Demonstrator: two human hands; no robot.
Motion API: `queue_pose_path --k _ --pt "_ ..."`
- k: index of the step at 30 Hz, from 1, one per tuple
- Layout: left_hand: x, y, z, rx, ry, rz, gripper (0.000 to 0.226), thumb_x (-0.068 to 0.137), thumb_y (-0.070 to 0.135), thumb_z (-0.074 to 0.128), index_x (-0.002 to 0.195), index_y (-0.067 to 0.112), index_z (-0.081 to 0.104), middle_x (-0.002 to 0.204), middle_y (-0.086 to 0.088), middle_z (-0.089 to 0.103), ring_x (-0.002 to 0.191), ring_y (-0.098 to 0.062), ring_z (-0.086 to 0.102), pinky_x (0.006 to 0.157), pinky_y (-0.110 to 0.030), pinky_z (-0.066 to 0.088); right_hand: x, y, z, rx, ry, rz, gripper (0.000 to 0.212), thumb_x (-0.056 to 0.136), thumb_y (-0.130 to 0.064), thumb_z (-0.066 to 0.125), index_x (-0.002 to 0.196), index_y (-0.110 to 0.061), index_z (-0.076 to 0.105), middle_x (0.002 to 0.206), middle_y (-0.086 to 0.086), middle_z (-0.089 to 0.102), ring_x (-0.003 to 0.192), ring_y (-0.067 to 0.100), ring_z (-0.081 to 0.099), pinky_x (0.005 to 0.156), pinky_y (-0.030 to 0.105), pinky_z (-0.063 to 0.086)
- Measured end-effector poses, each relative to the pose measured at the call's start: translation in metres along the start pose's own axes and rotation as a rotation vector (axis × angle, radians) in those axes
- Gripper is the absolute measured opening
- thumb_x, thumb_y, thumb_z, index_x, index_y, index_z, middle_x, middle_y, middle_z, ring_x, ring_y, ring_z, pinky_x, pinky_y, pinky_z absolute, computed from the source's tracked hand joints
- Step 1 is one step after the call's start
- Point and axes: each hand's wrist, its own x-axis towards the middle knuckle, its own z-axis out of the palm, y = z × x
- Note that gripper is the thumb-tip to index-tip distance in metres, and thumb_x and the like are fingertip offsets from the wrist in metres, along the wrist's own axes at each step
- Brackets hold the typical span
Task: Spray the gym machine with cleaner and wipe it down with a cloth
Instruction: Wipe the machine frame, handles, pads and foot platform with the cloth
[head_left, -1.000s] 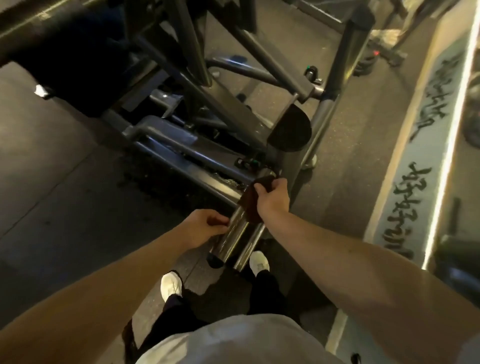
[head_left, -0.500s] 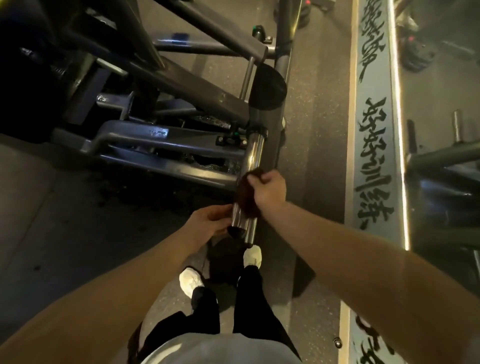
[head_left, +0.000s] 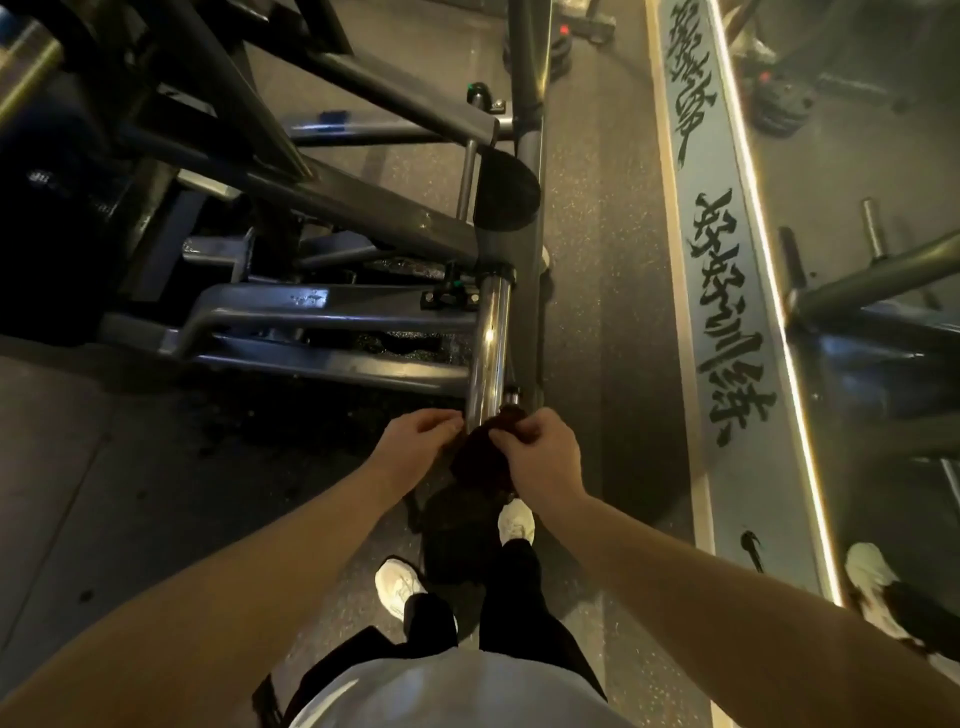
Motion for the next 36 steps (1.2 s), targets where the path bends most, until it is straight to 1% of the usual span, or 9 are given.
queue_pose_path --k 5,13,16,18,21,24,27,30,36 --pt "-0.021 0.044 -0.005 -0.024 -0.077 0.088 0.032 0.101 0.04 0.059 0.121 0.019 0.071 0.111 -0.001 0.075 0.106 -0.013 0.071 0.095 -0.03 0.054 -0.011 -0.029 -0.012 0.157 -0.121 -0.208 0.014 0.096 -0.017 0.071 0.103 -0.018 0.059 0.098 -0.003 0.069 0.09 0.004 0.069 0.08 0.022 0.057" --pt "-0.025 0.063 -0.025 0.095 -0.044 0.096 0.03 0.095 0.036 0.071 0.117 0.015 0.067 0.106 -0.003 0.077 0.093 -0.014 0.075 0.083 -0.034 0.061 0.0 -0.058 -0.01 0.223 -0.443 -0.158 0.023 0.108 -0.016 0.049 0.117 -0.023 0.069 0.108 -0.002 0.072 0.099 0.004 0.069 0.079 0.017 0.052" --pt "-0.025 0.061 -0.028 0.146 0.028 0.131 0.02 0.096 0.024 0.07 0.111 0.012 0.066 0.105 -0.003 0.074 0.085 -0.007 0.074 0.069 -0.021 0.058 0.007 -0.058 -0.015 0.15 -0.447 -0.19 0.027 0.107 -0.013 0.05 0.117 -0.025 0.073 0.112 -0.008 0.073 0.107 0.003 0.067 0.089 0.018 0.052" --pt "-0.023 0.055 -0.03 0.138 0.141 0.133 0.016 0.096 0.023 0.07 0.108 0.014 0.066 0.106 -0.001 0.073 0.091 -0.007 0.073 0.074 -0.022 0.057 0.015 -0.052 -0.019 0.099 -0.362 -0.202 0.028 0.106 -0.013 0.053 0.12 -0.028 0.072 0.122 -0.011 0.07 0.116 0.005 0.063 0.097 0.02 0.047" --pt "-0.019 0.041 -0.032 0.238 0.249 0.098 0.016 0.095 0.034 0.07 0.105 0.023 0.066 0.108 0.004 0.071 0.103 -0.013 0.069 0.093 -0.034 0.053 0.026 -0.036 -0.023 0.037 -0.25 -0.09 0.036 0.106 -0.011 0.052 0.138 -0.022 0.062 0.124 -0.011 0.061 0.121 0.011 0.057 0.096 0.025 0.043" --pt "-0.017 0.029 -0.011 0.316 0.122 -0.012 0.018 0.094 0.035 0.071 0.11 0.028 0.065 0.114 0.004 0.068 0.108 -0.014 0.065 0.103 -0.042 0.049 0.033 -0.027 -0.019 0.055 -0.336 0.148 0.044 0.107 -0.011 0.047 0.149 -0.022 0.049 0.127 -0.002 0.062 0.11 0.016 0.06 0.101 0.037 0.051" --pt "-0.016 0.023 0.015 0.061 0.057 -0.107 0.017 0.097 0.032 0.069 0.109 0.02 0.069 0.117 -0.009 0.07 0.106 -0.023 0.07 0.098 -0.044 0.056 0.034 -0.024 -0.014 0.203 -0.391 0.281 0.034 0.107 -0.009 0.046 0.135 -0.024 0.056 0.108 0.006 0.068 0.097 0.022 0.07 0.085 0.04 0.062" --pt "-0.01 0.02 0.023 0.085 0.105 -0.128 0.013 0.098 0.034 0.068 0.103 0.022 0.067 0.11 -0.009 0.071 0.106 -0.03 0.07 0.098 -0.053 0.056 0.037 -0.023 -0.017 0.246 -0.406 0.259 0.027 0.106 -0.01 0.049 0.123 -0.028 0.059 0.107 0.007 0.071 0.097 0.023 0.072 0.074 0.034 0.062" --pt "0.011 0.033 0.043 0.319 0.151 -0.168 0.027 0.095 0.025 0.073 0.107 0.015 0.05 0.107 -0.005 0.063 0.092 -0.019 0.066 0.065 -0.027 0.052 0.057 -0.019 -0.015 0.278 -0.418 0.349 0.037 0.099 0.005 0.054 0.124 -0.02 0.066 0.111 0.01 0.07 0.101 0.03 0.073 0.083 0.044 0.064"
